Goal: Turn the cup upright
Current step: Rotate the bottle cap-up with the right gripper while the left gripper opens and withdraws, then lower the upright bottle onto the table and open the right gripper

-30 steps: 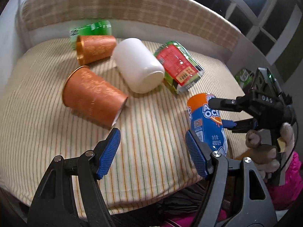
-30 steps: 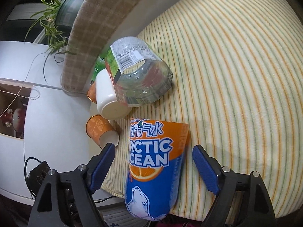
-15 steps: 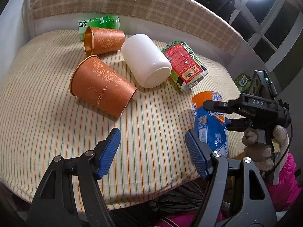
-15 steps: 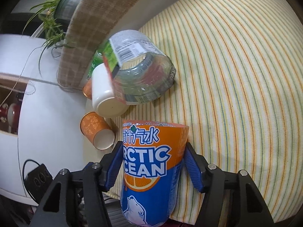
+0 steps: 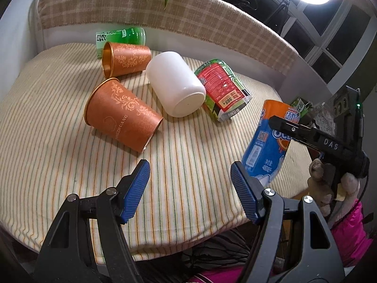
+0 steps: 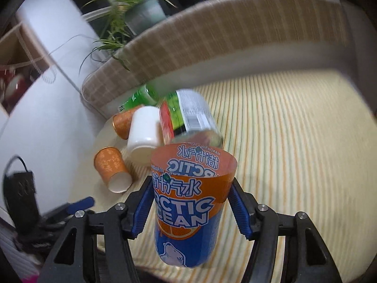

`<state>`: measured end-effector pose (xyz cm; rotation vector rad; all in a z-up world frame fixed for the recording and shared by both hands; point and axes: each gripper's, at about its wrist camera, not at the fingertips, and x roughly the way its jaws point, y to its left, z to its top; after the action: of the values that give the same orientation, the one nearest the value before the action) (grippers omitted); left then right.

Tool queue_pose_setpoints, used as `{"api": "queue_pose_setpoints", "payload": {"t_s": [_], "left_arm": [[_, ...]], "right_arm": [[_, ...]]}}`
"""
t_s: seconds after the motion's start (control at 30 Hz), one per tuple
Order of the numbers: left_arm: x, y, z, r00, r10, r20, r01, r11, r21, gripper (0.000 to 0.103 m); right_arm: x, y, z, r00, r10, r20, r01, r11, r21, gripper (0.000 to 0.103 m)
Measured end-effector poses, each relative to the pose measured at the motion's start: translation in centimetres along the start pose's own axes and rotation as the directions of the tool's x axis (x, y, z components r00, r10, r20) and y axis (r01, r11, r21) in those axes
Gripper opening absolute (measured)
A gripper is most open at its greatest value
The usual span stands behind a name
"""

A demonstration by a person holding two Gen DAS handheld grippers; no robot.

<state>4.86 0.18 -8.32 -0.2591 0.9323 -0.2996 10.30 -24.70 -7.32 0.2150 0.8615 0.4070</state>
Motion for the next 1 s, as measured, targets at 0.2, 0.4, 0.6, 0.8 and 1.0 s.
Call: {"api": "queue_pose_setpoints", "payload": {"t_s": [0.2,0.4,0.6,0.8,1.0], "left_arm": [[-0.4,-0.2,0.2,1.0,0.017,0.021,-0.017,1.0,0.007,0.073],[-0.7,-0.4,0.3,0.999,0.024,0.038,-0.025,1.0,0.018,0.073],[-0.7,-0.5,0.5,0.999,0.027,0.04,-0.028,0.999,0.018,0.073],[-0.8,-0.8,0.6,0.998,0.033,0.046,-0.035,0.999,0.029,0.073],[-0.8,-1.0,0.5,0.998,0.035,0.05,-0.037,0.999,0.034,0.073]], "right_arm": [[-0.2,2.9,-0.8,0.974,-0.146,0.173,0.184,0.955,-0.233,0.064],[0.0,3.2,-1.7,0.965,-0.15,0.217,0.207,0.94,-0.271,0.064],[0.1,3.7,-2.0,0.964,-0.148,0.223,0.208,0.939,-0.275,0.064],[-0.2,3.9,-2.6,0.965,-0.141,0.222,0.203,0.935,-0.291,0.065],[-0.2,4.2,-3.0,0.97,-0.125,0.21,0.184,0.939,-0.291,0.066]]}}
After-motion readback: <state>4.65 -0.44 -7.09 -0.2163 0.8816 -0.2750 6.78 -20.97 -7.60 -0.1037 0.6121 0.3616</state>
